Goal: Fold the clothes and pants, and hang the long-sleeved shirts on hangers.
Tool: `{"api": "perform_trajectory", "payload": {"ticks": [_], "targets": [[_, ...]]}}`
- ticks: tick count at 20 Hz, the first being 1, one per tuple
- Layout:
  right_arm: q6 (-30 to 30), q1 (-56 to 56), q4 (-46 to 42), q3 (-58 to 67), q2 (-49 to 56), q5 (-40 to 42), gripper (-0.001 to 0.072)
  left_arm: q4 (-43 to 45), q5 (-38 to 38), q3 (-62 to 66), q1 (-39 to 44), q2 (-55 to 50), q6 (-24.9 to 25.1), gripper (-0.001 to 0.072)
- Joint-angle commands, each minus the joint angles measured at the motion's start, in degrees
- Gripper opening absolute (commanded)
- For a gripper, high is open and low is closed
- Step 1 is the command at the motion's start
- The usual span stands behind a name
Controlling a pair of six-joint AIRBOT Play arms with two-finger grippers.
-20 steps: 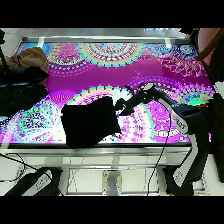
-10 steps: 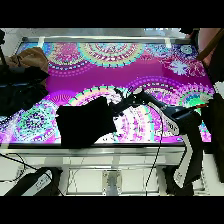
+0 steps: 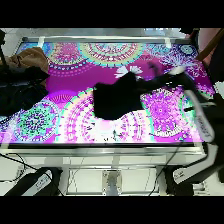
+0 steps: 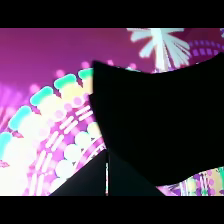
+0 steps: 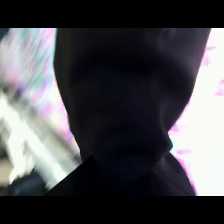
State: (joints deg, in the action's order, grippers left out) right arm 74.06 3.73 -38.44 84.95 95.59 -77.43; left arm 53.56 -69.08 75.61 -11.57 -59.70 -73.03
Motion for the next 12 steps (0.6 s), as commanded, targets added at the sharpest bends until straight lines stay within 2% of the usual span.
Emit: {"api": "perform_trajectory", "payload": {"ticks": [1,7,10,12], "targets": [[2.95,17.22,-7.67,0.13,-11.82,-4.59,0.0035,0.74,-0.02,0.0,-0.07,0.02,0.02,0.0009],[0.15,54.82,-15.34,0.11,-25.22,-12.17,0.0035,1.55,-0.02,0.0,-0.07,0.02,0.0,0.0009],[0.22,75.01,-15.37,-0.5,-27.12,-11.72,0.0034,1.53,0.0,0.0,-0.07,0.02,0.0,0.001],[0.22,84.04,-17.05,-3.8,-27.26,-11.41,0.0035,1.53,0.0,0.0,-0.07,0.02,-0.02,0.0009]]}}
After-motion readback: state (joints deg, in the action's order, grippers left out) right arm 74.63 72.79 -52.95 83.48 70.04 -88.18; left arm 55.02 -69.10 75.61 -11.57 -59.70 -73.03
